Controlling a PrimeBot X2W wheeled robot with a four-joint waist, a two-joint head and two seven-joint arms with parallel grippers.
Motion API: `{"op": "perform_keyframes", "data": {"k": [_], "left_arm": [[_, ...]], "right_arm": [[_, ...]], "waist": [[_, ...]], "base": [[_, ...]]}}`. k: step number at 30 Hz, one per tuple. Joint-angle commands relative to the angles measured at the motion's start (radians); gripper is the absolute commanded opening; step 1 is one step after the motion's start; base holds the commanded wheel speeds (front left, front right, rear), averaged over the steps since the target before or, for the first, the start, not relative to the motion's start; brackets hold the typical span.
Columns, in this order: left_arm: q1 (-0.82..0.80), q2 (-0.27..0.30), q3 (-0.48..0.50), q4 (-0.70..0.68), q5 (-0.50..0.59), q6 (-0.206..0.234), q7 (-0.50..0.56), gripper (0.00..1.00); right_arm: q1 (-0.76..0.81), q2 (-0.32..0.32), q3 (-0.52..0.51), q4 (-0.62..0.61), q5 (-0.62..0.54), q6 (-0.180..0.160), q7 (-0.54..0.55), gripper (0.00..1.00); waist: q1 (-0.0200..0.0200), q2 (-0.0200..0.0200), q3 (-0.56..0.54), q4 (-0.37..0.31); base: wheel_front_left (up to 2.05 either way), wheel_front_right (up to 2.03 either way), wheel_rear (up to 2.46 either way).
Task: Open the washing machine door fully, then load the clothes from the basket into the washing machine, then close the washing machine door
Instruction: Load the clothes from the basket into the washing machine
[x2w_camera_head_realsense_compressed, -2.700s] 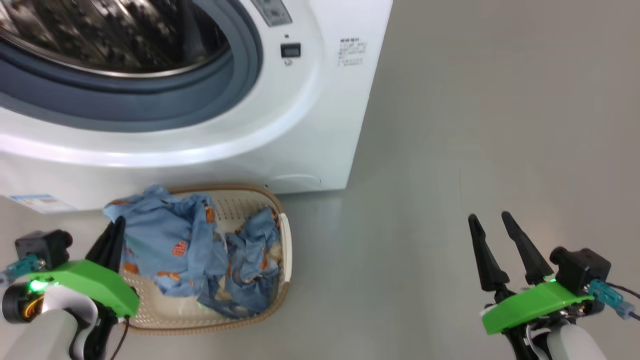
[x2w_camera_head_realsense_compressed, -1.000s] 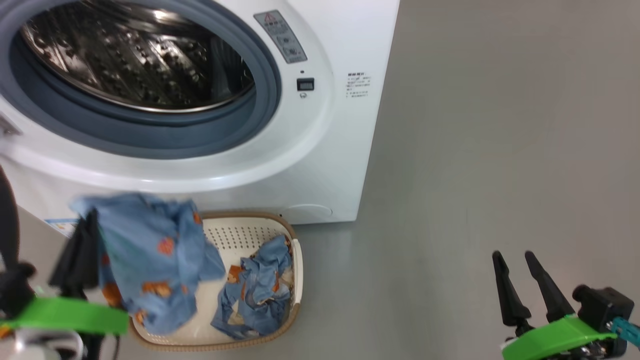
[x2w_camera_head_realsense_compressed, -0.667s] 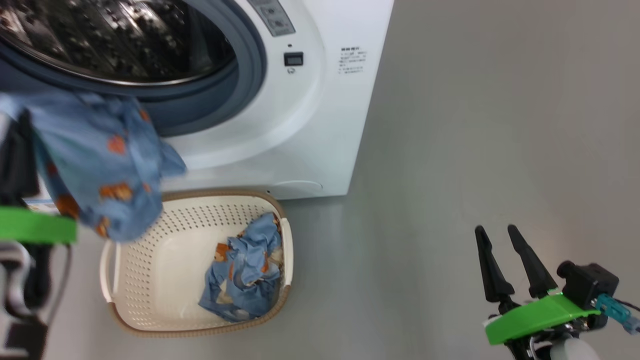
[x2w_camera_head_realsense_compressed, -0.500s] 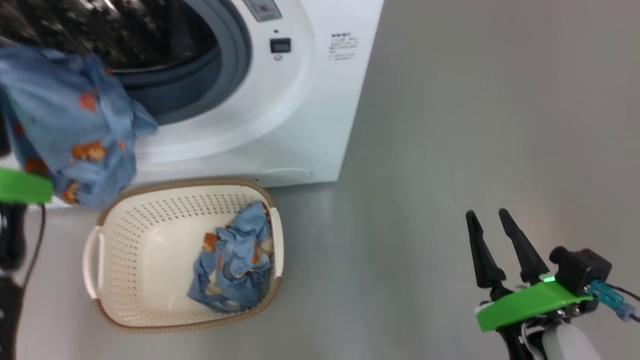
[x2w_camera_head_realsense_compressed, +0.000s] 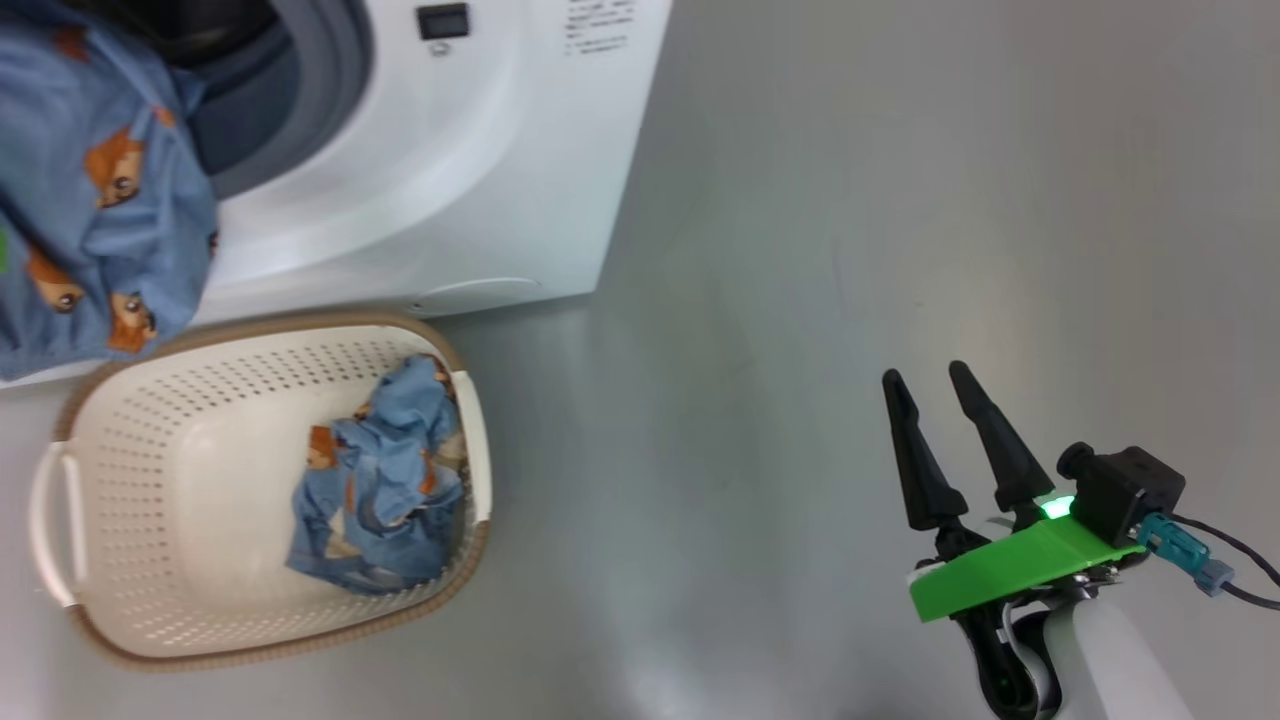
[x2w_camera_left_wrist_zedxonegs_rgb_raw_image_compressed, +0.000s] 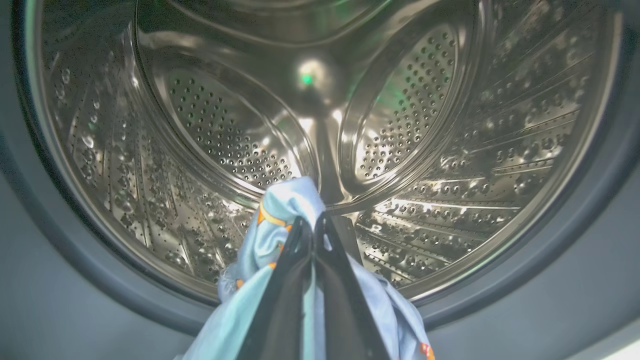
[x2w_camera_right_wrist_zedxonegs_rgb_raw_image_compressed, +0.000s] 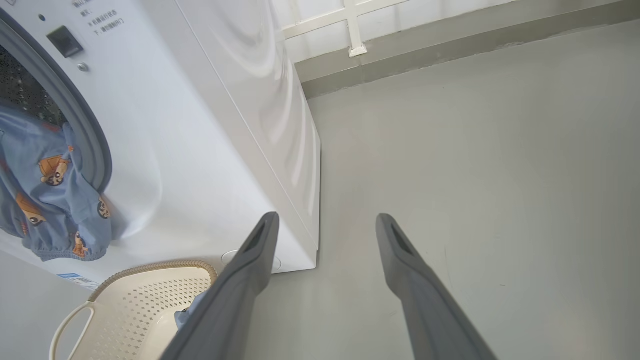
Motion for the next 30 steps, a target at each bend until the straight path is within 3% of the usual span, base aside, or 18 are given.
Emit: {"op": "perform_keyframes", "data": {"k": [1, 13, 19, 25, 30], "left_arm": [[-0.051, 0.070, 0.008, 0.014, -0.022, -0.002, -0.005, 0.00], [-0.248, 0.128, -0.192, 0.218, -0.158, -0.002, 0.008, 0.00], [-0.347, 0.153, -0.230, 0.236, -0.166, -0.002, -0.003, 0.00], [-0.393, 0.189, -0.095, 0.087, -0.069, -0.002, -0.005, 0.00], [-0.348, 0.174, 0.040, -0.021, 0.022, -0.002, -0.005, 0.00]], "right_arm": [[-0.011, 0.004, 0.033, -0.027, 0.000, 0.002, -0.012, 1.00], [-0.047, 0.005, 0.085, -0.046, 0.060, 0.002, -0.012, 1.00], [-0.057, 0.005, 0.092, -0.053, 0.074, 0.002, -0.012, 1.00], [-0.074, 0.005, 0.101, -0.064, 0.090, 0.002, -0.012, 1.00], [-0.083, 0.005, 0.104, -0.069, 0.098, 0.002, -0.012, 1.00]], "waist": [[0.0000, 0.0000, 0.045, -0.046], [0.0000, 0.0000, 0.128, -0.106], [0.0000, 0.0000, 0.154, -0.119], [0.0000, 0.0000, 0.181, -0.131], [0.0000, 0.0000, 0.194, -0.135]], "base": [[0.00, 0.00, 0.00], [0.00, 0.00, 0.00], [0.00, 0.00, 0.00], [0.00, 0.00, 0.00], [0.00, 0.00, 0.00]]}}
